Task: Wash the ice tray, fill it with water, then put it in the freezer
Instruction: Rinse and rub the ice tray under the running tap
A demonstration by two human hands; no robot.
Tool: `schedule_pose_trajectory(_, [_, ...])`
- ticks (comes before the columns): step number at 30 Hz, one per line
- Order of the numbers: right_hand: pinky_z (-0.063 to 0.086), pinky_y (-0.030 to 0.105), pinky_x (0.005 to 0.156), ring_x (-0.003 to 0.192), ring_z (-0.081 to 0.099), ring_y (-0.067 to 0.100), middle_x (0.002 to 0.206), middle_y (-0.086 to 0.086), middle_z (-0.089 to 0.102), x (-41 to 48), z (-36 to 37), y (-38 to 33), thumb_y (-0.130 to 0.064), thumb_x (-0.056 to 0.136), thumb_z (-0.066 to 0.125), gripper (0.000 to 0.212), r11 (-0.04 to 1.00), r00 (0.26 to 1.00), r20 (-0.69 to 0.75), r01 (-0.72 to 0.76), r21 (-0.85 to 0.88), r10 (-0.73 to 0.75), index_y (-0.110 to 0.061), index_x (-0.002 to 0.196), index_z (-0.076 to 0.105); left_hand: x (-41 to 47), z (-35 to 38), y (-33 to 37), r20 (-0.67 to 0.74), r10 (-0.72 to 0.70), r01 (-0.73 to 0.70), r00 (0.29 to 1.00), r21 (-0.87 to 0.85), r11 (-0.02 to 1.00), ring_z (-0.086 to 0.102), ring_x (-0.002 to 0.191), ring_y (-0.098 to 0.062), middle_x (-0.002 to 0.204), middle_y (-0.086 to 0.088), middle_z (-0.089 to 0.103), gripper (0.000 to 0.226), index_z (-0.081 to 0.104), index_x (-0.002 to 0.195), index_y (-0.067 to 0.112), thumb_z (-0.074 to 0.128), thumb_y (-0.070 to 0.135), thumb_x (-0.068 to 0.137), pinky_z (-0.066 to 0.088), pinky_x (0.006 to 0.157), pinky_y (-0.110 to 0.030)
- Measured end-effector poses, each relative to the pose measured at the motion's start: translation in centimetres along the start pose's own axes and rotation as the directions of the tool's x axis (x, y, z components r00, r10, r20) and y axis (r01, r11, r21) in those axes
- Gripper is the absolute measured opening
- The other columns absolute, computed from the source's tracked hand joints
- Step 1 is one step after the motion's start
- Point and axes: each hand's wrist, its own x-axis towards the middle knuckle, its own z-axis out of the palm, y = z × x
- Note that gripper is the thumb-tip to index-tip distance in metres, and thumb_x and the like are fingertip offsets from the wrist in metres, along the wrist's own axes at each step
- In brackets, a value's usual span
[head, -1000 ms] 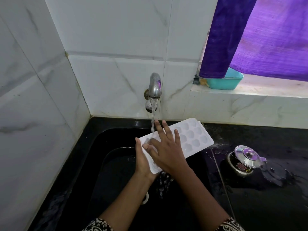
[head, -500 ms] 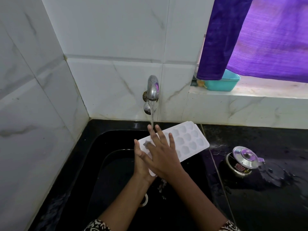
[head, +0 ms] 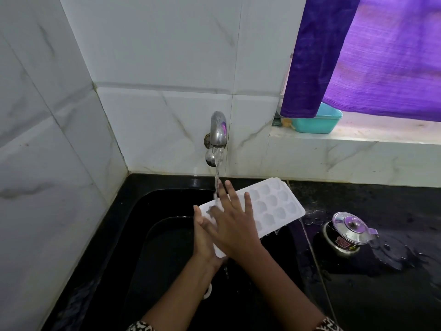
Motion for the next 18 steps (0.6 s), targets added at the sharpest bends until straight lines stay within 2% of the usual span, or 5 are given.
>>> schedule_pose_trajectory(2, [0.022,0.057,0.11,0.144,0.018,0.02,0.155,0.005,0.027,-0.4,0.7,-0.3,-0.064,0.093,0.009,0.069,0.999,0.999,-0.016,0.037,0.001,-0.036,-0.028,0.1,0.067,0.2,-0.3,0.3,-0.008,0.032,-0.032,0.999,-0.01,0.999,0.069,0.1,-0.029,0.114,-0.012,0.07,0.071,0.068,0.115,0.018,0.031,0.072,0.088,0.045,0.087,-0.048])
schedule_pose_trajectory(5, [0.001,0.054,0.114,0.146,-0.011,0.015,0.16,-0.002,0.0,0.3,-0.5,0.4,-0.071,0.079,-0.006,0.086,0.994,0.994,0.111,-0.018,0.108,0.006,-0.031,0.117,0.061,0.1,-0.1,0.6,0.002,-0.008,0.008,1.0,0.002,1.0,0.069,0.099,-0.033,0.114,-0.017,0.069,0.078,0.069,0.114,0.014,0.029,0.075,0.086,0.047,0.086,-0.049])
schedule_pose_trajectory(10, [0.032,0.057,0.103,0.14,0.031,0.023,0.147,0.006,0.042,0.0,0.3,-0.4,-0.061,0.094,0.021,0.058,1.0,0.999,-0.03,-0.018,-0.001,0.018,-0.029,0.092,0.069,0.3,0.3,0.2,-0.01,0.056,-0.056,0.998,0.011,0.998,0.07,0.098,-0.026,0.113,-0.009,0.071,0.068,0.06,0.122,0.017,0.029,0.069,0.091,0.046,0.083,-0.046])
schedule_pose_trajectory(15, [0.002,0.054,0.113,0.141,-0.013,0.009,0.159,0.0,0.009,0.1,-0.8,1.0,-0.072,0.081,-0.004,0.085,0.993,0.999,0.035,-0.012,0.116,0.008,-0.029,0.106,0.065,0.1,0.5,0.1,-0.004,-0.025,0.025,1.0,0.026,0.999,0.07,0.094,-0.033,0.111,-0.018,0.07,0.079,0.075,0.1,0.011,0.031,0.074,0.086,0.051,0.081,-0.048])
schedule_pose_trajectory(18, [0.027,0.058,0.105,0.142,0.026,0.021,0.15,0.006,0.037,-0.1,-0.5,0.6,-0.064,0.092,0.001,0.077,1.0,1.0,-0.006,-0.005,0.002,0.005,-0.029,0.083,0.069,0.0,0.6,-0.4,-0.041,-0.006,0.009,0.999,0.066,0.998,0.07,0.095,-0.032,0.111,-0.016,0.07,0.075,0.071,0.109,0.013,0.031,0.073,0.087,0.051,0.078,-0.047])
